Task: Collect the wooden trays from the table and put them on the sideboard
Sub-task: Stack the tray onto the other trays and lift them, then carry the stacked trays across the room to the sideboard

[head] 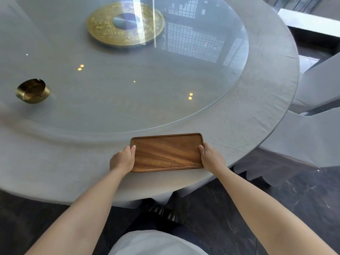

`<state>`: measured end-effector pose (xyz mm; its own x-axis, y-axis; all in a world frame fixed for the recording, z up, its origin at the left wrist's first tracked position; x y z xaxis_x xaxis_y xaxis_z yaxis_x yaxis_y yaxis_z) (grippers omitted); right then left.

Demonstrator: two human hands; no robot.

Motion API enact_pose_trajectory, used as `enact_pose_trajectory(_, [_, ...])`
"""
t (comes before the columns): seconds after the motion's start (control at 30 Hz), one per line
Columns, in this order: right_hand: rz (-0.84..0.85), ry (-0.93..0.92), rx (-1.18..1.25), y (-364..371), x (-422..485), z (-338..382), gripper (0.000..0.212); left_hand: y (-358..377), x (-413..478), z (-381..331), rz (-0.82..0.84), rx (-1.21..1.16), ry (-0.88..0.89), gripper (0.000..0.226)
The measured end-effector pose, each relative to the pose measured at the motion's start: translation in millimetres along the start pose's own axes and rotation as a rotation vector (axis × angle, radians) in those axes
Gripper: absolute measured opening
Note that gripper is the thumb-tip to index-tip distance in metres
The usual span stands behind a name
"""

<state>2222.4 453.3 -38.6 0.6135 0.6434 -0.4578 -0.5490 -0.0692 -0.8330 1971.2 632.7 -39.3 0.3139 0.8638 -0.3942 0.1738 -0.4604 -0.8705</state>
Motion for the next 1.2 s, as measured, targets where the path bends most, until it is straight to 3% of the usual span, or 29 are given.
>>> enact_pose_trajectory(0.17, [-0.040, 0.014, -0.025, -2.5, -1.8, 1.6, 0.044, -0.9, 1.0, 0.4, 0.009, -0.075, -0.032, 0.044])
enact_pose_trajectory(0.33, [-0.119, 0.122, 0.040, -3.6, -3.3, -2.5, 0.050, 2.9, 2.7, 0.2, 0.070, -0.122, -0.110, 0.053])
enact_pose_trajectory(0.7, [-0.042, 0.213, 0.221, 2.8, -1.5, -10.7, 0.056, 8.9, 12.2, -0.1, 0.139, -0.097, -0.081, 0.063])
enact_pose_trajectory(0.8, [-0.056, 0.225, 0.249, 3.6, -5.6, -14.6, 0.050, 6.5, 17.7, -4.1, 0.140, -0.086, -0.044, 0.064])
enact_pose_trajectory(0.97, [-0.112, 0.319, 0.388, -2.8, -23.1, -34.9, 0.058, 2.1, 33.1, -36.6, 0.155, -0.102, 0.074, 0.064])
enact_pose_trajectory(1.2, [-0.296, 0.571, 0.543, -38.9, -80.4, -112.1, 0.060, 11.8, 19.4, -159.8, 0.215, -0.124, 0.366, 0.059])
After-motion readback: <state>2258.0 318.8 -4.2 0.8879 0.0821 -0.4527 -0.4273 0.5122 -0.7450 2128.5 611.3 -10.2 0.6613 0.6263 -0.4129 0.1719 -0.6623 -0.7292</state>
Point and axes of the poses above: each hand's wrist, its own x-axis towards the middle knuckle, its own y-axis out of the palm, z = x × y, the point moved 9 cm from there along x, towards the middle knuckle, and after that the axes turned 3 degrees about -x, right-handed, at the moved point
